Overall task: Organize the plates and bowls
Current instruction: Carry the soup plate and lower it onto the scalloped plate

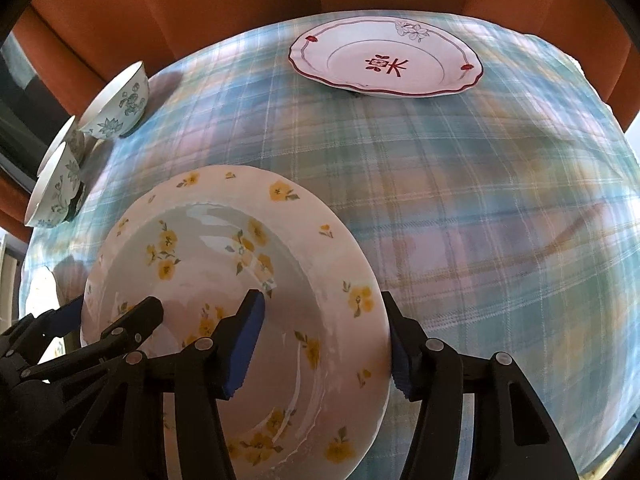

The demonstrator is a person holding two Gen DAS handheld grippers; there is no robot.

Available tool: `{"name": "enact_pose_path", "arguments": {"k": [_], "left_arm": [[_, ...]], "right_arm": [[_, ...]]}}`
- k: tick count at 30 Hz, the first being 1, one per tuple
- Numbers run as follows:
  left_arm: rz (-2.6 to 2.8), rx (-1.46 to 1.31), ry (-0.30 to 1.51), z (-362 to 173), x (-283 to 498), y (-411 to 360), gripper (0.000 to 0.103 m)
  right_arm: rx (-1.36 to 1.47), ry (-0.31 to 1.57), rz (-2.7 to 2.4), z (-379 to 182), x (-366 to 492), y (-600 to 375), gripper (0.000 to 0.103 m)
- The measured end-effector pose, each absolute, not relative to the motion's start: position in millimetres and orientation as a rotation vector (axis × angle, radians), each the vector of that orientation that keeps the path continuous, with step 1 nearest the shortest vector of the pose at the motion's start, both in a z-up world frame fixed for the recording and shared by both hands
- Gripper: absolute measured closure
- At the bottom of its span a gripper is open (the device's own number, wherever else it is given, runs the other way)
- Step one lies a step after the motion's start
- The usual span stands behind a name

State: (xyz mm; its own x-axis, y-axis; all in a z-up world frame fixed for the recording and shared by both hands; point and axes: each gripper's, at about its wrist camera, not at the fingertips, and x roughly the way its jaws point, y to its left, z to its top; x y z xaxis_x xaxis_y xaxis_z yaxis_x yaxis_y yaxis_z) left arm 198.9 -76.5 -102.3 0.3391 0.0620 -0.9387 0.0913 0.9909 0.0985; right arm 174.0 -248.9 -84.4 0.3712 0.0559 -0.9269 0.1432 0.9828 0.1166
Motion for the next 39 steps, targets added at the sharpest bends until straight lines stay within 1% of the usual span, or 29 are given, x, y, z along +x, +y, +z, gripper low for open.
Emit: {"name": "enact_pose_path", "arguments": {"k": [12, 23, 33, 39], "left_arm": [[-0.063, 0.106, 1.161, -64, 179, -55, 0.031], [-0.085, 0.044, 1.116, -38, 153, 7, 0.031], [-0.067, -0.025, 1.116, -42, 141, 67, 0.031], [-0.050, -0.064, 1.134, -52, 139, 100, 0.031]], "right_arm": [[0.159, 1.135, -0.083, -44, 153, -235, 0.043], [0.088, 1.079, -0.088, -8, 131, -176, 0.043], [0.050, 1.066, -0.068, -3, 120, -116, 0.043], [0.028, 1.082, -0.041, -11, 119, -79, 0.043]]}}
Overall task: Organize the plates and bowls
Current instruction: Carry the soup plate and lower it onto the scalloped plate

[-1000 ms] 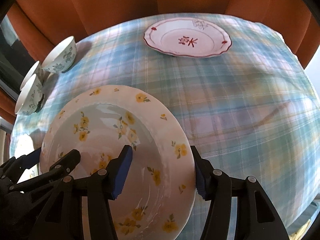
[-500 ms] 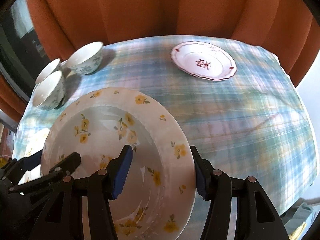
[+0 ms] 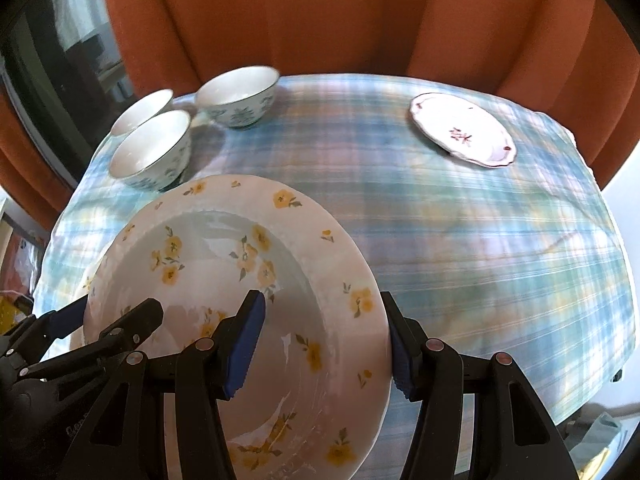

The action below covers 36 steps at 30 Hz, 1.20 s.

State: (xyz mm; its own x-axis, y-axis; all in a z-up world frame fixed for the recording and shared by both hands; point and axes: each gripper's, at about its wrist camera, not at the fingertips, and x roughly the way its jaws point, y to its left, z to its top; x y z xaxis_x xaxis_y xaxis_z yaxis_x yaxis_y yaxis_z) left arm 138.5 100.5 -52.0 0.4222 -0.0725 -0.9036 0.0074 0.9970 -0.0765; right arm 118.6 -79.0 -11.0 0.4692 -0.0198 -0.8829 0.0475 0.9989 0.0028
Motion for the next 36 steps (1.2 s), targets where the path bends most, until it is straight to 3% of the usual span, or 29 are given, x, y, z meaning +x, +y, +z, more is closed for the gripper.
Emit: {"name": "enact_pose_path", "arguments": {"k": [18, 36], "left_arm": [[-0.024, -0.123, 1.261, -94, 150, 148, 0.031], [0.026, -0.002, 1.186, -95, 150, 145, 0.026]], "right_arm": [[-0.047, 1.201, -0.001, -45, 137, -24, 0.043], [-0.081, 1.253, 0.006, -59, 146, -9, 0.044]]}}
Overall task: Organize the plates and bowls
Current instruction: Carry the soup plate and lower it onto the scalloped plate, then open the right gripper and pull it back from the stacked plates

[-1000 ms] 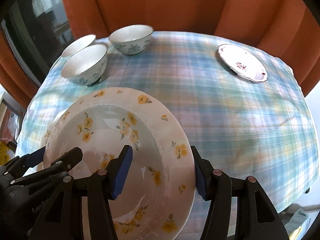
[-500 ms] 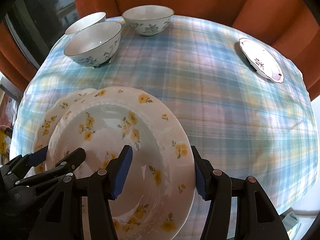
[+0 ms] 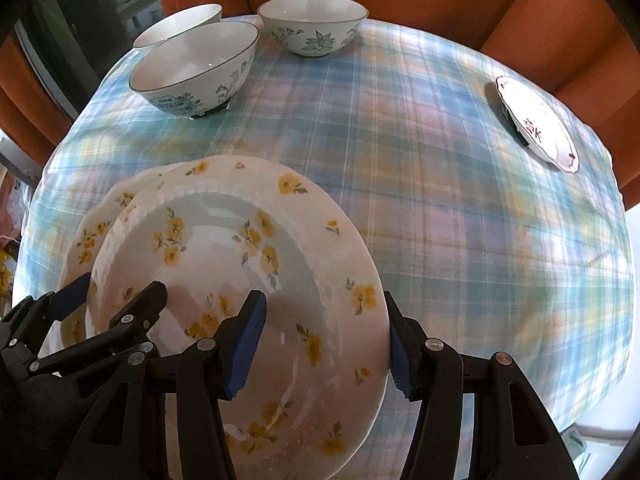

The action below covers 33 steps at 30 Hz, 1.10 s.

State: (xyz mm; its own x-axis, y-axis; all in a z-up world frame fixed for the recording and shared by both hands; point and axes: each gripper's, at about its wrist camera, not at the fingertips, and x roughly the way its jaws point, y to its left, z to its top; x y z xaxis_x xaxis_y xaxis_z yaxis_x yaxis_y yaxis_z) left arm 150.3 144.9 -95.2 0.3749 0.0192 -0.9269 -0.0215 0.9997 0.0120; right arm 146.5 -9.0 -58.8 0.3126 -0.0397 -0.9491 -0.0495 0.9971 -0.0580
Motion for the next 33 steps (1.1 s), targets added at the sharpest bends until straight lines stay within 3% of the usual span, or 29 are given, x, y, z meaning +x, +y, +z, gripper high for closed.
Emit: {"name": "enact_pose_path", "arguments": {"k": [11, 18, 33], "left_arm": [[0.103, 0.070, 1.128, -81, 150, 151, 0.023], [0.006, 0.020, 1.126, -73, 145, 154, 0.023], [0.011, -0.003, 1.132, -75, 126, 170, 0.023]], "right_arm": [[0.007, 1.208, 0.046, -48, 130, -22, 0.048], [0.053, 1.202, 0.061, -49, 127, -31, 0.070], [0.010, 1.241, 0.080, -64, 128, -7, 0.067]]}}
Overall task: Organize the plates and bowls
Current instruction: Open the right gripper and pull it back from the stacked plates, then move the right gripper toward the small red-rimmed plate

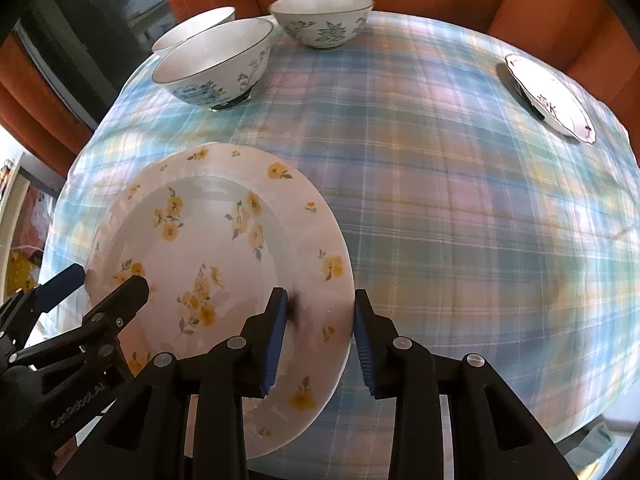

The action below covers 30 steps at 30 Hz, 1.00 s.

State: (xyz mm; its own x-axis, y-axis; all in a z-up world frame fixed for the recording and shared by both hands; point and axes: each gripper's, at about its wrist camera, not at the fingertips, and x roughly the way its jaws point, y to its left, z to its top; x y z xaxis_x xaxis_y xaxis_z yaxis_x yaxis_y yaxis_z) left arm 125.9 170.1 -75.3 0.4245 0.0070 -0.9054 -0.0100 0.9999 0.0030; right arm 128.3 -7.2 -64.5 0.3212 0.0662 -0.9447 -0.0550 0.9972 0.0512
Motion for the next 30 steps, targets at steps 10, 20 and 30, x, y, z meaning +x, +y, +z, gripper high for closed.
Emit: {"name": "enact_pose_path", "arguments": {"k": [10, 20, 30], "left_arm": [[-0.080, -0.035, 1.138, -72, 129, 161, 0.023], [-0.161, -0.016, 1.125, -61, 129, 129, 0.022], [-0.153, -0.034, 1.119, -54, 143, 87, 0.022]], "right_arm": [[0.001, 1.229, 0.060, -49, 123, -6, 0.066], [-0.046, 1.155, -0.001, -13, 110, -30, 0.040], [0.018, 1.136, 0.005, -10, 117, -76, 0.040]]}}
